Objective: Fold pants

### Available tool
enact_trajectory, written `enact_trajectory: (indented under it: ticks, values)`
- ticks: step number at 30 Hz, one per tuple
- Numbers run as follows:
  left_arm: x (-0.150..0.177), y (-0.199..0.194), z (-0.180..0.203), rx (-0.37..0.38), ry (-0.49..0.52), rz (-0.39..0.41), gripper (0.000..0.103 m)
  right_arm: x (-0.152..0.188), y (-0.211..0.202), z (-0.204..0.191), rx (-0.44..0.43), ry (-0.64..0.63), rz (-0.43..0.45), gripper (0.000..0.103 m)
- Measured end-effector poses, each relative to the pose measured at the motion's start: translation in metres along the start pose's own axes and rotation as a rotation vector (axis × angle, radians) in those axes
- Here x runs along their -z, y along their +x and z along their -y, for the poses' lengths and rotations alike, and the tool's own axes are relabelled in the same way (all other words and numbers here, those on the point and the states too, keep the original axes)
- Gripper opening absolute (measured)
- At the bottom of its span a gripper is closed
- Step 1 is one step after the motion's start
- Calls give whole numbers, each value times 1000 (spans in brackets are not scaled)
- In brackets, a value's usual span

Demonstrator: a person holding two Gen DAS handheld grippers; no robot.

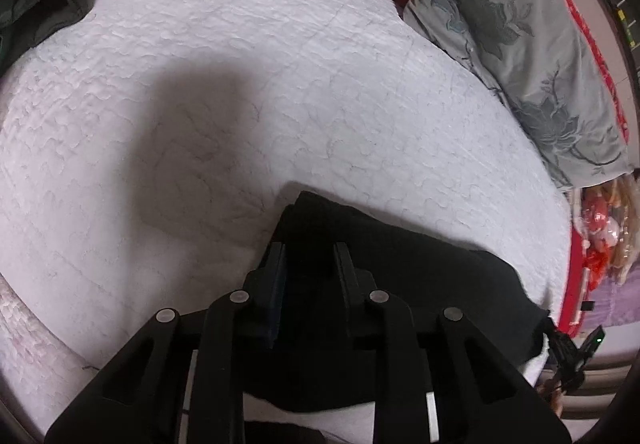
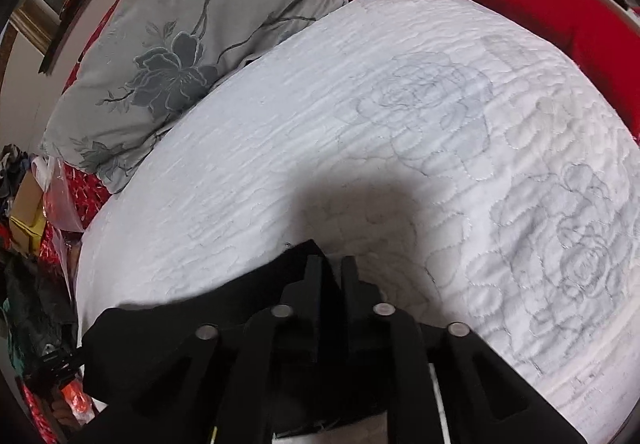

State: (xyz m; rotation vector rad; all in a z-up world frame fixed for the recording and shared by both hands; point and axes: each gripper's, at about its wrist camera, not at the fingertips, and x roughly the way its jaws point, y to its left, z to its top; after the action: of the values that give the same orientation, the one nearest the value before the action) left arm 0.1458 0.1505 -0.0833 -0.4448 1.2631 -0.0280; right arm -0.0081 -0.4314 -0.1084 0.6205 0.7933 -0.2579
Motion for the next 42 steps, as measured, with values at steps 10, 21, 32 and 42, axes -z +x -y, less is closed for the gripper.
enact_trajectory:
  ticks: [10,21,32,42]
  values:
    - [30,-49,-24,160,-117,24,39,34,-63,13,-205,75,30,28]
    - [79,-16,28,235,-44,-129,39,65,-41,31,-289,277,-84,34]
    - [70,2,19,239,-144,-162,39,61,-15,20,-234,304,-111,34]
    - [58,12,30,195,-135,-178,2,61,-3,14,-224,331,-89,3]
